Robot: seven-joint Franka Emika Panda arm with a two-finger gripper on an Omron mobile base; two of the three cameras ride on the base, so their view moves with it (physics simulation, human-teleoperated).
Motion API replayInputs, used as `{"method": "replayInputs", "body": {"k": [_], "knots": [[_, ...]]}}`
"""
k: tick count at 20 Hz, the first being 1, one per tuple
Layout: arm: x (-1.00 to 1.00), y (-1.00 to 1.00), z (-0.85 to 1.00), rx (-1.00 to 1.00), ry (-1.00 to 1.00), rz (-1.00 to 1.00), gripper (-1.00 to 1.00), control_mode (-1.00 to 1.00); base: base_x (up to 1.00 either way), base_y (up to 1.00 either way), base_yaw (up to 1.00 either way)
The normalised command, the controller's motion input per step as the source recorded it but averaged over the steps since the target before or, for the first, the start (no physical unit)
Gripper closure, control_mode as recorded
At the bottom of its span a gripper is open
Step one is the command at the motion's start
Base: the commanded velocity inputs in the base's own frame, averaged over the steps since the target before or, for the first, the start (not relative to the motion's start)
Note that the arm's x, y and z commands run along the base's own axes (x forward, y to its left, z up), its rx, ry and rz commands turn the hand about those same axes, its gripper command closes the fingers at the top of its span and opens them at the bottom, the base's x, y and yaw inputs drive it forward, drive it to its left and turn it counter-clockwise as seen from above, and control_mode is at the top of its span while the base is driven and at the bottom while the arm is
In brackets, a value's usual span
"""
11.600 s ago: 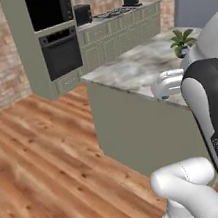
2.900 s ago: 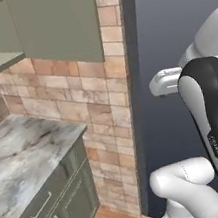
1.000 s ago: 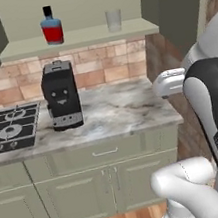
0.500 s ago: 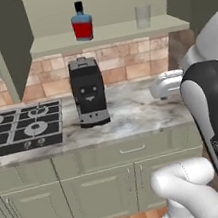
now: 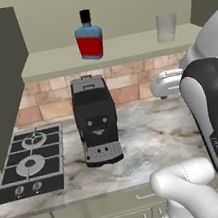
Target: There is a bowl on the dining counter. Grab a lemon wedge from the fridge and place it in the bowl. Then get the liquor bottle and glass cup from the cabinet and place them next to the bowl.
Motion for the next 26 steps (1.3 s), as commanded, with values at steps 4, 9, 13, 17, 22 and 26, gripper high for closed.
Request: {"method": "replayInputs", "body": {"k": [4,9,13,17,22,26], "knots": [[0.0,0.07,0.07,0.0,-0.04,0.0,-1.0,-1.0,0.18,0.21,0.0],[-0.32,0.36,0.53,0.0,-0.4,0.03,-1.0,-1.0,0.0,0.0,0.0],[0.0,0.36,0.51,0.0,-0.35,0.05,-1.0,-1.0,0.0,0.0,0.0],[0.59,0.19,0.37,0.0,-0.1,0.03,-1.0,-1.0,0.0,0.0,0.0],[0.75,0.07,0.31,0.0,0.0,0.01,-1.0,-1.0,0.0,0.0,0.0],[0.37,0.01,0.41,0.0,-0.08,0.01,-1.0,-1.0,0.0,0.0,0.0]]}}
